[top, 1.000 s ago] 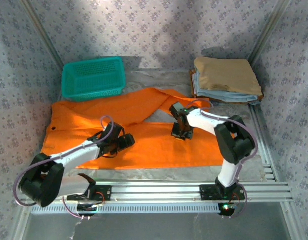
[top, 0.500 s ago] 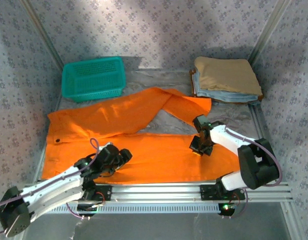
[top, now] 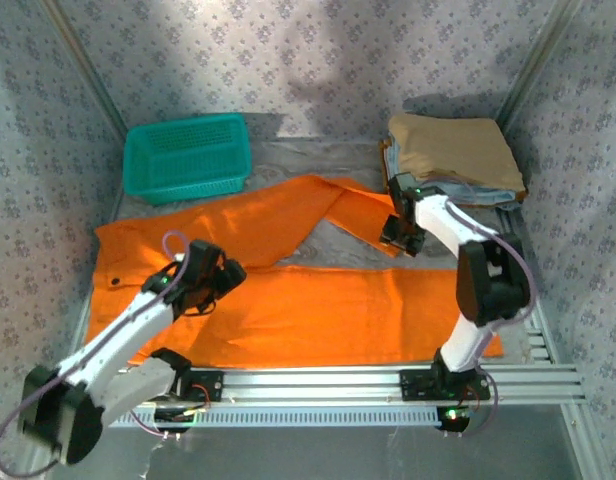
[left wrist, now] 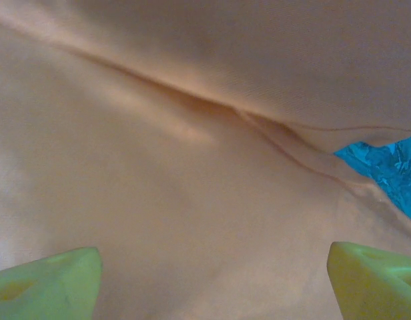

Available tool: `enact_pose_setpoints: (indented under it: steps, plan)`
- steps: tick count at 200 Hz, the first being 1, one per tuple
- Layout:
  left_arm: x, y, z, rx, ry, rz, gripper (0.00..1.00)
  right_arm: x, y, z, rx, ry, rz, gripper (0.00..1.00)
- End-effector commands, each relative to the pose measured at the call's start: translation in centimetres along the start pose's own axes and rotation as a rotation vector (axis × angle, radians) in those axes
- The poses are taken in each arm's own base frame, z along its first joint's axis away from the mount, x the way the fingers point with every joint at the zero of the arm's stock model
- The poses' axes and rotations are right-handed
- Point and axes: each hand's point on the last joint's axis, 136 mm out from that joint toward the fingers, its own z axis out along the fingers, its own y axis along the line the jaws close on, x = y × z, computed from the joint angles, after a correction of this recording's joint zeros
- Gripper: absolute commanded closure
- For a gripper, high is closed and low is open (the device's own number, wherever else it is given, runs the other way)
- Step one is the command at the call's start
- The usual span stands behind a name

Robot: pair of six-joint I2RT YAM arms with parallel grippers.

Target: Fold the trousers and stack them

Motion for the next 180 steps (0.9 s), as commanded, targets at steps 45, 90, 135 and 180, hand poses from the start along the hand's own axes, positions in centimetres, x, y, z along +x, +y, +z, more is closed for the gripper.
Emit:
enact_pose_setpoints:
  steps: [45,90,135,180]
  plan:
    - [-3.0,-5.9,1.6,0.059,0.026,0.159,0.13,-0.2,-0.4,4.9,0.097,0.105,-0.016,0.60]
    - [-3.5,-5.4,1.1,0.062,0.015,0.158,0.13,-1.4,-1.8,2.0,0.067,0.023,0.005,1.00]
    - [-4.5,-7.0,0.3,0.098,0.006,0.217,0.13,-6.4,-5.0,-5.6,-0.032,-0.134,0.057,1.00]
    - [-6.0,-9.6,-0.8,0.131,0.016,0.302,0.14,-9.2,-6.4,-11.2,-0.177,-0.242,0.109,1.00]
